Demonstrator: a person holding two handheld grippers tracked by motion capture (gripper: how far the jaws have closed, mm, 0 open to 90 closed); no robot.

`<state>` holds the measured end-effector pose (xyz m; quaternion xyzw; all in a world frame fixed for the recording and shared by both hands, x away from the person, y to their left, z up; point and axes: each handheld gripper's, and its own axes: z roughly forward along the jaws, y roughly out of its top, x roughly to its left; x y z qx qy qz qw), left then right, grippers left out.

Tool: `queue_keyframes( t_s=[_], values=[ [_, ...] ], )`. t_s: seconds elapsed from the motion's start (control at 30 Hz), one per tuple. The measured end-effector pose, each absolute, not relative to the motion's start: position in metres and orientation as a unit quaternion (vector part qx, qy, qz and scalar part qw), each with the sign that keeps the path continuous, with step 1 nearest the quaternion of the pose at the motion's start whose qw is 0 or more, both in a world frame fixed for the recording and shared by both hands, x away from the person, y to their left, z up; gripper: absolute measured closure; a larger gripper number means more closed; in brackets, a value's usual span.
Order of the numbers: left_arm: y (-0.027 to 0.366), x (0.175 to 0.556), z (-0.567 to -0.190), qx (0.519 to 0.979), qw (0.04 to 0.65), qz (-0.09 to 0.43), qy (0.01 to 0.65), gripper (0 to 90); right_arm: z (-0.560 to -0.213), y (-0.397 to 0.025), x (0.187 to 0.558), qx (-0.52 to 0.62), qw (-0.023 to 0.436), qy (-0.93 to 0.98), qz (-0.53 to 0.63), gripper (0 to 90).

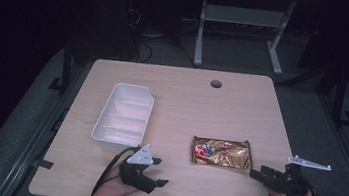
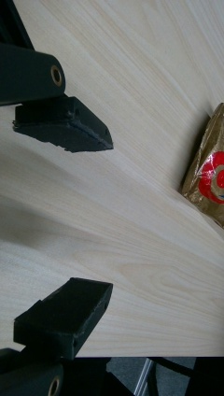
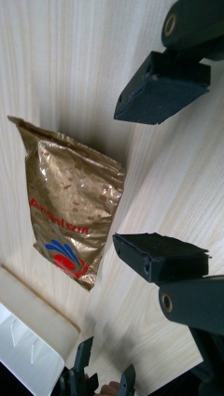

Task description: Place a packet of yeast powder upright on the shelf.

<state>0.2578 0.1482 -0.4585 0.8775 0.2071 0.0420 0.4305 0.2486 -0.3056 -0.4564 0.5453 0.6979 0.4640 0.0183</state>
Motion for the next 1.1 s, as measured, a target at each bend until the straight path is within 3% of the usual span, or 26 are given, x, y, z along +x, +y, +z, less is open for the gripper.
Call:
queue_keyframes(
  t_s=[0.3, 0.8, 1.1],
  values=[
    [0.136, 0.266, -0.442, 0.877, 0.412, 0.082, 0.232, 37.8, -0.452, -0.314, 0.248, 0.548, 0.032, 0.687, 0.476, 32.3],
    [0.078, 0.306, -0.430, 0.898, 0.382, 0.061, 0.210, 53.2, -0.439, -0.324, 0.266, 0.558, 0.043, 0.675, 0.481, 30.1],
    [0.045, 0.330, -0.426, 0.910, 0.360, 0.049, 0.199, 72.8, -0.433, -0.321, 0.283, 0.557, 0.042, 0.676, 0.480, 29.9]
  ],
)
